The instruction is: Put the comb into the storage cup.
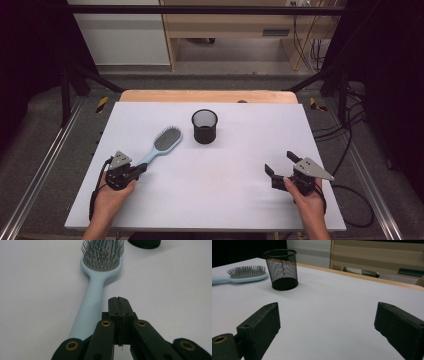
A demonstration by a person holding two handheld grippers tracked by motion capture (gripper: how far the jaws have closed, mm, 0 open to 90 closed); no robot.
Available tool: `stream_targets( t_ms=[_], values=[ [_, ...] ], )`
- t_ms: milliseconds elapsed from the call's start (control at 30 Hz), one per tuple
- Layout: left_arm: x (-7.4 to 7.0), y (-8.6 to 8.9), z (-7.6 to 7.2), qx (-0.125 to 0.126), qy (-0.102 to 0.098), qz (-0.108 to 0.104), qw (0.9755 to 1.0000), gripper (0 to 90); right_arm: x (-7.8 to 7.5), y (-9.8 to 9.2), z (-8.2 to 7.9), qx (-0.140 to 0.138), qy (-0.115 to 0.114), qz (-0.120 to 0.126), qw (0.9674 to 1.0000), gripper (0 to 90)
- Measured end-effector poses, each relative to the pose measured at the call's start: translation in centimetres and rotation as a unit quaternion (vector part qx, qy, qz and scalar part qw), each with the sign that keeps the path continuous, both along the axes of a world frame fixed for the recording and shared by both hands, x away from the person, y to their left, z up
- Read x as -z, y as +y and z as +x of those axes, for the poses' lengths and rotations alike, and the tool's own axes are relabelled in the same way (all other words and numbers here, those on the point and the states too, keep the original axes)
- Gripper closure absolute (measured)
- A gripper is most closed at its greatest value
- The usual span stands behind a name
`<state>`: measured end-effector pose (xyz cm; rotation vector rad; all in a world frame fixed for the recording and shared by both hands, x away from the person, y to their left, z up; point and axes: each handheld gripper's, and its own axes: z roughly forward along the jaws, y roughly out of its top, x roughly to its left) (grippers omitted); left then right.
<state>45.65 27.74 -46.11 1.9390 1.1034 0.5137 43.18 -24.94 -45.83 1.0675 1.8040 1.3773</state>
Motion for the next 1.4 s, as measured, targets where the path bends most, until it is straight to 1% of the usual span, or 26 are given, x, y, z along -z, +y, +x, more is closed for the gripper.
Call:
stream_targets(
  t_ms=[100, 167, 200, 233, 267, 300, 367, 433, 467, 500, 567, 633, 700, 767, 800, 833, 900, 933, 1100, 1133, 1200, 1267, 1300, 1400],
  values=[
    [-0.6, 0.1, 0.3, 0.001, -0.018, -0.004, 0.9998, 90.0, 0.0, 0.3, 0.0, -0.005, 0.002, 0.0, 1.0, 5.6],
    [-1.0, 0.0, 0.8, 0.001, -0.023, -0.005, 0.9997, 89.9, -0.1, 0.5, 0.1, -0.005, 0.003, 0.003, 1.0, 5.3],
    [-1.1, 0.0, 1.1, -0.001, -0.025, -0.003, 0.9997, 85.2, 0.0, 0.6, 0.1, -0.005, 0.003, 0.0, 1.0, 4.8],
    [-1.2, -0.1, 1.5, -0.006, -0.03, -0.002, 0.9995, 85.2, 0.0, 0.6, 0.1, -0.005, 0.003, 0.0, 1.0, 4.8],
    [-1.3, -0.3, 1.8, -0.005, -0.031, 0.002, 0.9995, 83.3, -0.1, 0.6, 0.0, -0.007, 0.003, 0.001, 1.0, 4.6],
    [-1.4, -0.5, 2.1, -0.002, -0.031, 0.011, 0.9994, 81.8, -0.1, 0.5, 0.0, -0.009, 0.003, 0.003, 1.0, 4.5],
    [-1.5, -1.0, 2.6, -0.001, -0.037, 0.025, 0.999, 74.0, -0.2, 0.5, -0.1, -0.013, 0.002, 0.005, 0.9999, 4.1],
    [-1.8, -1.3, 3.1, 0.002, -0.04, 0.027, 0.9988, 62.1, -0.3, 0.6, -0.2, -0.016, 0.006, 0.007, 0.9998, 3.9],
    [-1.9, -1.5, 3.4, 0.007, -0.037, 0.029, 0.9989, 58.5, -0.3, 0.6, -0.2, -0.017, 0.009, 0.008, 0.9998, 3.9],
    [-2.0, -1.6, 3.6, 0.007, -0.04, 0.031, 0.9987, 52.8, -0.2, 0.6, -0.1, -0.019, 0.01, 0.007, 0.9997, 3.9],
    [-2.3, -1.6, 4.1, 0.008, -0.045, 0.025, 0.9986, 44.0, -0.2, 0.7, 0.0, -0.021, 0.016, 0.01, 0.9996, 3.9],
    [-2.4, -1.6, 4.6, 0.005, -0.047, 0.018, 0.9987, 35.6, -0.2, 0.7, 0.1, -0.021, 0.019, 0.012, 0.9995, 4.1],
    [-2.5, -1.5, 5.0, 0.008, -0.044, 0.012, 0.9989, 30.2, -0.2, 0.7, 0.1, -0.021, 0.021, 0.013, 0.9995, 4.2],
    [-2.5, -1.5, 5.2, 0.012, -0.044, 0.011, 0.9989, 24.0, -0.2, 0.8, 0.1, -0.019, 0.021, 0.013, 0.9995, 4.2],
    [-2.5, -1.4, 5.2, 0.013, -0.043, 0.005, 0.999, 20.1, -0.3, 0.8, 0.1, -0.018, 0.02, 0.013, 0.9995, 4.2],
    [-2.5, -1.5, 5.3, 0.015, -0.04, 0.0, 0.9991, 18.3, -0.3, 0.8, 0.2, -0.017, 0.019, 0.015, 0.9996, 4.2],
    [-2.4, -1.6, 5.3, 0.017, -0.033, 0.007, 0.9993, 12.5, -0.3, 0.9, 0.2, -0.019, 0.019, 0.015, 0.9995, 4.2],
    [-2.4, -1.6, 5.3, 0.021, -0.028, 0.012, 0.9993, 11.5, -0.3, 0.9, 0.2, -0.018, 0.019, 0.014, 0.9996, 4.2],
    [-2.4, -1.9, 5.8, 0.027, -0.015, 0.018, 0.9994, 7.0, -0.3, 0.8, 0.1, -0.019, 0.021, 0.013, 0.9995, 4.3],
    [-2.5, -2.0, 5.9, 0.03, -0.012, 0.023, 0.9992, 6.5, -0.2, 0.8, 0.1, -0.018, 0.022, 0.014, 0.9995, 4.3],
    [-2.6, -2.2, 5.9, 0.031, -0.013, 0.032, 0.9989, 6.3, -0.2, 0.7, 0.1, -0.018, 0.023, 0.015, 0.9995, 4.3],
    [-2.8, -2.4, 6.0, 0.04, -0.016, 0.034, 0.9985, 5.9, -0.2, 0.8, 0.1, -0.018, 0.024, 0.016, 0.9994, 4.3],
    [-2.8, -2.5, 6.0, 0.04, -0.017, 0.034, 0.9985, 5.9, -0.2, 0.7, 0.1, -0.017, 0.024, 0.014, 0.9995, 4.3],
    [-2.7, -2.8, 6.1, 0.045, -0.01, 0.039, 0.9982, 5.4, -0.1, 0.8, 0.1, -0.021, 0.025, 0.017, 0.9993, 4.3]
  ],
)
